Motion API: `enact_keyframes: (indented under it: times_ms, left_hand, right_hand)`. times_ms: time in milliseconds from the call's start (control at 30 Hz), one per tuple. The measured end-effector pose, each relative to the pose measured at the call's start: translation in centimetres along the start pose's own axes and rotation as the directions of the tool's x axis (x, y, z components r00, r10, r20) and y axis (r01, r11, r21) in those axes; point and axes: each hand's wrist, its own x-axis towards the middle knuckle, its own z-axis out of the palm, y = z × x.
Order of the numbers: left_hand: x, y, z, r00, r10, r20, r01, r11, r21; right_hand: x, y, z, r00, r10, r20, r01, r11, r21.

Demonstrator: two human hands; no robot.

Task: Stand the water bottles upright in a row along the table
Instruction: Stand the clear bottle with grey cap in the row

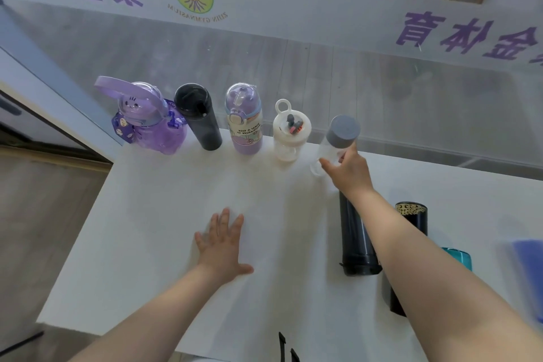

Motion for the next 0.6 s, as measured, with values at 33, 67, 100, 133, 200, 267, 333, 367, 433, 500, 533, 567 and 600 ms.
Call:
enact_keyframes:
  times_ms: [33,67,100,133,200,267,333,367,433,500,533,567,600]
  left_hand:
    - [0.0,0.0,-0.1,1.000,0.000,0.000,0.000,1.000,0.002]
    - [0.0,0.1,-0.1,1.000,0.001,-0.001,-0.001,1.000,0.007]
    - [0.0,0.1,-0.1,1.000,0.001,0.000,-0.001,1.000,0.011]
    - [0.0,0.1,-0.1,1.000,0.001,-0.002,-0.001,1.000,0.011]
    - [0.0,0.0,0.0,1.000,0.008,-0.005,-0.008,1.000,0.003]
    - [0.0,-0.1,0.0,1.000,0.016,-0.005,-0.016,1.000,-0.011]
    - [0.0,-0.1,0.1,1.000,0.016,-0.001,-0.016,1.000,-0.017]
    - [0.0,-0.1,0.0,1.000,0.017,-0.005,-0.017,1.000,-0.013]
    - [-0.1,0.0,0.0,1.000,0.022,-0.016,-0.022,1.000,-0.002]
    - [-0.2,0.0,0.0,0.999,0.034,-0.035,-0.034,0.999,0.003]
    - [-0.2,-0.1,0.1,0.997,0.052,-0.057,-0.051,0.999,0.009]
    - [-0.2,-0.3,0.3,0.994,0.074,-0.086,-0.073,0.997,0.010]
    - [0.1,-0.5,0.6,0.988,0.097,-0.123,-0.098,0.995,0.002]
  right_hand:
    - [0.5,-0.2,0.0,1.000,0.003,-0.009,-0.003,1.000,0.001]
    - [0.9,-0.3,0.0,1.000,0.004,-0.017,-0.004,1.000,0.005]
    - [1.3,-0.5,0.0,1.000,0.005,-0.022,-0.004,1.000,0.009]
    - [1.6,-0.6,0.0,1.000,0.005,-0.025,-0.005,1.000,0.013]
    - [2.1,-0.8,0.0,1.000,0.005,-0.026,-0.005,1.000,0.010]
    - [2.5,-0.9,-0.1,1.000,0.007,-0.022,-0.007,1.000,0.001]
    - [2.7,-0.9,-0.2,1.000,0.006,-0.018,-0.006,1.000,-0.008]
    - [2.9,-0.9,-0.2,1.000,0.007,-0.015,-0.007,1.000,-0.012]
    - [3.1,-0.9,-0.2,1.000,0.017,-0.008,-0.017,1.000,-0.012]
    - [3.2,-0.9,-0.2,1.000,0.028,0.002,-0.028,1.000,-0.010]
    - [3.1,-0.9,-0.3,0.999,0.034,0.012,-0.034,0.999,-0.012]
    - [3.0,-0.9,-0.3,0.999,0.039,0.024,-0.038,0.999,-0.016]
    - [2.8,-0.8,-0.4,0.998,0.047,0.038,-0.046,0.999,-0.014]
